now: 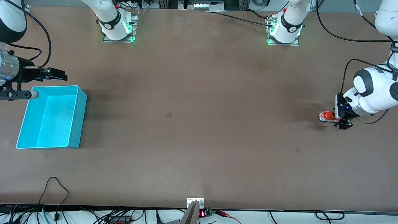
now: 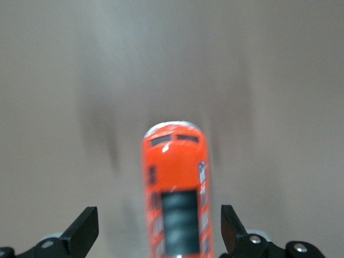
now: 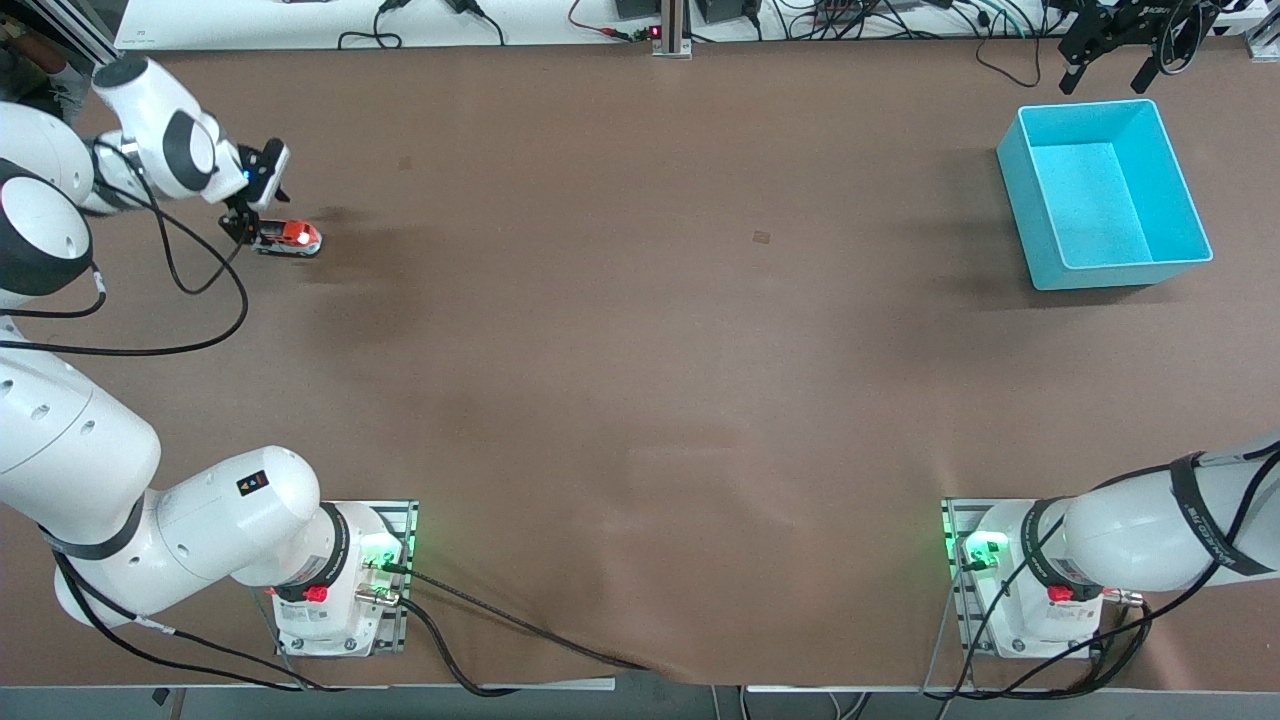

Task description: Wind up bus and store in blue box

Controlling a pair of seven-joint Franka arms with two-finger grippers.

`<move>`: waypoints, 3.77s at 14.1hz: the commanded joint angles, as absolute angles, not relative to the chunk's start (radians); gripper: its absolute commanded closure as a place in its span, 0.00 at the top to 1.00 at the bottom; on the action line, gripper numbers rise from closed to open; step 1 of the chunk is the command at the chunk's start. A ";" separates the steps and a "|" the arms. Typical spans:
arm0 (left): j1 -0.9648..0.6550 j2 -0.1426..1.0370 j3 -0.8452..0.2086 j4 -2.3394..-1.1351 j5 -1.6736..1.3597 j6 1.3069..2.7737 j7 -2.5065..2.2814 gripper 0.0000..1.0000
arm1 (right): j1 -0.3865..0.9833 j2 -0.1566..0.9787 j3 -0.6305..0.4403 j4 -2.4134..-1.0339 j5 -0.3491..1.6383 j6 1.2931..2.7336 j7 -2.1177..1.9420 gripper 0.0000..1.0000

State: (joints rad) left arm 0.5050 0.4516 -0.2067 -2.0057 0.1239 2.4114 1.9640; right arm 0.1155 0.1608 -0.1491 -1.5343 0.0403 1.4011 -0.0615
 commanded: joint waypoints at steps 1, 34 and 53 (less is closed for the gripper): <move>0.443 0.365 -0.201 -1.970 0.127 2.263 1.973 1.00 | 0.117 0.152 -0.149 -1.532 0.046 1.381 -0.054 1.00; 0.144 0.380 -0.153 -1.613 0.032 2.125 0.697 1.00 | 0.110 0.155 -0.150 -1.536 0.046 1.376 -0.064 1.00; 0.057 0.081 -0.012 -1.555 -0.029 1.670 -0.057 1.00 | 0.085 -0.023 -0.062 -1.917 0.038 1.598 -0.236 1.00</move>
